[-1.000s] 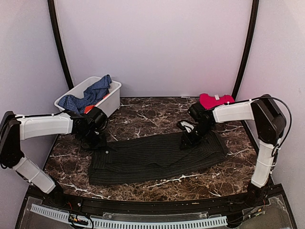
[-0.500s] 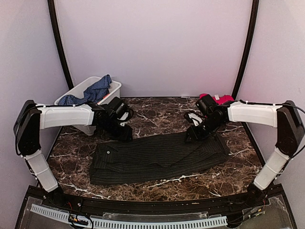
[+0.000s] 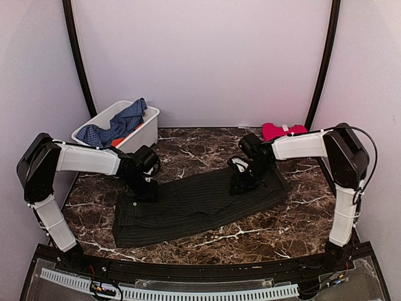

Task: Fold and stack the mixed laundry pile
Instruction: Rotate the rectangle-folded shirt at the center of the board.

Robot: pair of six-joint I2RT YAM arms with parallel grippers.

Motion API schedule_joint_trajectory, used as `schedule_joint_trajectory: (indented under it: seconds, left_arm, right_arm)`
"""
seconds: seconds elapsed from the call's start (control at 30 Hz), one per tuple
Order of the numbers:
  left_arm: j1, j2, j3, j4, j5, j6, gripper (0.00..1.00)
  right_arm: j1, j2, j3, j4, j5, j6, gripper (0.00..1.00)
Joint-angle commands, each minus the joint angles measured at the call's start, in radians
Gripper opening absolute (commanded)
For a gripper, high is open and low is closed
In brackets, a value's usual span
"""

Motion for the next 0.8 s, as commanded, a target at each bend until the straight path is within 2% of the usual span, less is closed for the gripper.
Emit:
schedule_joint_trajectory:
  seconds: [0.0, 0.13, 0.23, 0.3, 0.37, 0.43, 0.57, 0.67, 0.77]
  left_arm:
    - [0.053, -0.062, -0.113, -0.06, -0.006, -0.11, 0.44]
    - [0.072, -0.159, -0.164, -0.067, -0.009, -0.162, 0.44]
    - [0.054, -0.218, -0.181, 0.003, 0.113, -0.116, 0.44]
    - [-0.013, -0.216, -0.144, 0.015, 0.122, -0.064, 0.47]
    - [-0.079, -0.19, -0.062, -0.036, 0.078, -0.01, 0.5]
    - [-0.115, -0.172, 0.015, -0.082, 0.025, 0.025, 0.53]
    - [-0.126, -0.166, 0.099, -0.093, -0.05, 0.079, 0.56]
    - [-0.126, -0.107, 0.141, -0.106, -0.074, 0.136, 0.56]
    - [-0.127, -0.048, 0.169, -0.117, -0.089, 0.167, 0.54]
  right_arm:
    - [0.009, 0.22, 0.225, -0.074, 0.082, -0.079, 0.39]
    - [0.01, 0.411, 0.564, -0.174, 0.105, -0.142, 0.38]
    - [0.009, 0.551, 0.833, -0.248, 0.167, -0.179, 0.38]
    - [0.007, 0.612, 0.987, -0.316, 0.195, -0.201, 0.39]
    - [0.005, 0.59, 1.046, -0.342, 0.217, -0.206, 0.39]
    - [0.005, 0.469, 0.946, -0.269, 0.214, -0.196, 0.42]
    - [-0.005, 0.176, 0.556, -0.018, 0.15, -0.154, 0.49]
    - [-0.048, 0.105, 0.436, 0.036, 0.153, -0.114, 0.47]
    - [-0.094, 0.125, 0.393, 0.053, 0.145, -0.086, 0.4]
